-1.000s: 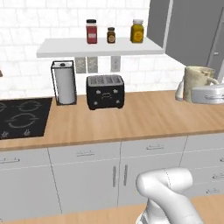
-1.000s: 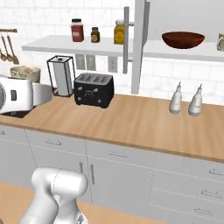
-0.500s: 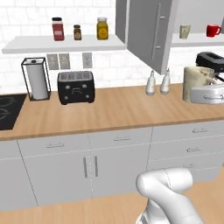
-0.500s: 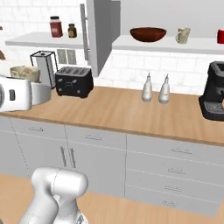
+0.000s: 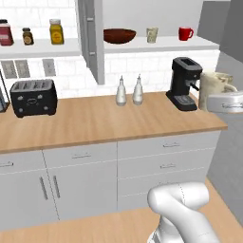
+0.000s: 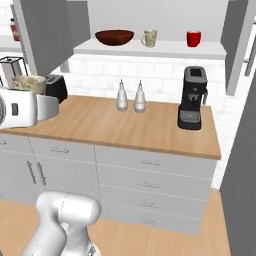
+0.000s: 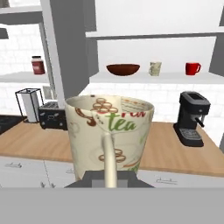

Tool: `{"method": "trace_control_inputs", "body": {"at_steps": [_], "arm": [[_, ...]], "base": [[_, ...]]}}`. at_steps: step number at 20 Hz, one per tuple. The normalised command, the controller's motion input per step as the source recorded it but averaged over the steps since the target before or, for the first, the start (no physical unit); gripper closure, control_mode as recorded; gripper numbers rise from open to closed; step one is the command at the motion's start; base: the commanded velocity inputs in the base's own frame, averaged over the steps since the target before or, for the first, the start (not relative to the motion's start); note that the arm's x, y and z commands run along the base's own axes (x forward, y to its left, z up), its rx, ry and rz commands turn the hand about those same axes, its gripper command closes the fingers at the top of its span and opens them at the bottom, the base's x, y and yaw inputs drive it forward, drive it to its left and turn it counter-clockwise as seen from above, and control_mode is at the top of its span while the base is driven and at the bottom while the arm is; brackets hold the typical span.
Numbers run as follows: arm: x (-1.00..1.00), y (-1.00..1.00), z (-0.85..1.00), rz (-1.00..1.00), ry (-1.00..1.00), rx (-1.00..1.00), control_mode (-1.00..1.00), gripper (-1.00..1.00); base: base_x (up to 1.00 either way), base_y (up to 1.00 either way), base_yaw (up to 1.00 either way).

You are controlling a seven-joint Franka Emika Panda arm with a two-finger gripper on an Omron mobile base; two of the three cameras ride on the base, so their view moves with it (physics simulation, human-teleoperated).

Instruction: Gather all objects into one cabinet and sort the glasses and bowls to opposite sides.

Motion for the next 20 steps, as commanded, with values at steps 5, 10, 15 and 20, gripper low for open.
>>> {"method": "trace_control_inputs", "body": {"at_steps": [5,10,15,20], "arm": [[0.00,0.00,0.00,0.00,0.00,0.00,1.00,1.00],[0.00,0.00,0.00,0.00,0.00,0.00,1.00,1.00],[0.00,0.00,0.00,0.00,0.00,0.00,1.00,1.00],[0.00,0.00,0.00,0.00,0.00,0.00,1.00,1.00]], "base": [[0.50,-0.36,-0.14],[0.96,-0.07,-0.15],[0.90,-0.41,-0.12],[0.70,-0.68,-0.13]]}}
